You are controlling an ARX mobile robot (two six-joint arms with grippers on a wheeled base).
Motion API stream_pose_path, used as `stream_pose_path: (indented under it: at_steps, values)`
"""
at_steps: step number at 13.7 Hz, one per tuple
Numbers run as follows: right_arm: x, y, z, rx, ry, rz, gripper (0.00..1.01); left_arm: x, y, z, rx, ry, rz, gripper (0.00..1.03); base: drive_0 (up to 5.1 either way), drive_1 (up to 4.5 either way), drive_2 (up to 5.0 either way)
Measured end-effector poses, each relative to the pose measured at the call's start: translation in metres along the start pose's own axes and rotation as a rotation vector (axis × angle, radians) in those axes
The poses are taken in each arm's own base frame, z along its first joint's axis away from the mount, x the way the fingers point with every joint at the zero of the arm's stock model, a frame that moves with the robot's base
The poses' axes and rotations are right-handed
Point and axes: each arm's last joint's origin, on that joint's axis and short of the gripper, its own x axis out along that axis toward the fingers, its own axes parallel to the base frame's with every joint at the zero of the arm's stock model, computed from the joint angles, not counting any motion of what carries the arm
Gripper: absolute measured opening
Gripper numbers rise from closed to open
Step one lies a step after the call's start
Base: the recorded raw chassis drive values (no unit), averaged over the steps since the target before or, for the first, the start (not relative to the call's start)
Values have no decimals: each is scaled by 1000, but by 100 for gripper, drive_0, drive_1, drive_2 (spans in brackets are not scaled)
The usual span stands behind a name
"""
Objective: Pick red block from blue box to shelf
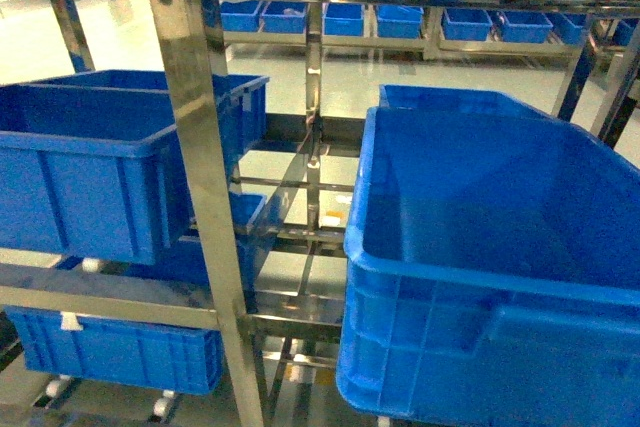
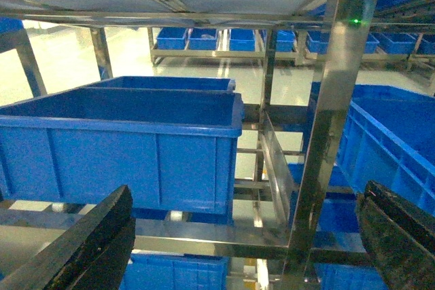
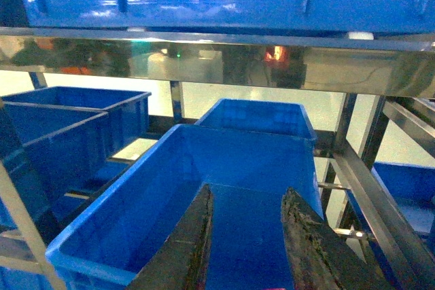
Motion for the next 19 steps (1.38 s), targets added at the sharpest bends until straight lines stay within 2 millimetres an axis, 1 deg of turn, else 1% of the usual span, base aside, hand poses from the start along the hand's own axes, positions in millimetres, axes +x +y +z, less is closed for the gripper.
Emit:
stream_pose_path:
  at_steps: [3,9,14,19]
  values:
    - [0,0,0,0,4,-1,25,0,0,0,0,0,0,98,-4,363,-372]
    - [2,0,-3,1,24,0,25,0,0,0,0,1,3,98,-122,-122,-122]
    - [0,0,0,0,3,0,25,0,0,0,0,0,1,98,-161,-161,-161]
    - [0,0,0,0,4,-2,25,0,0,0,0,0,1,98,0,0,0]
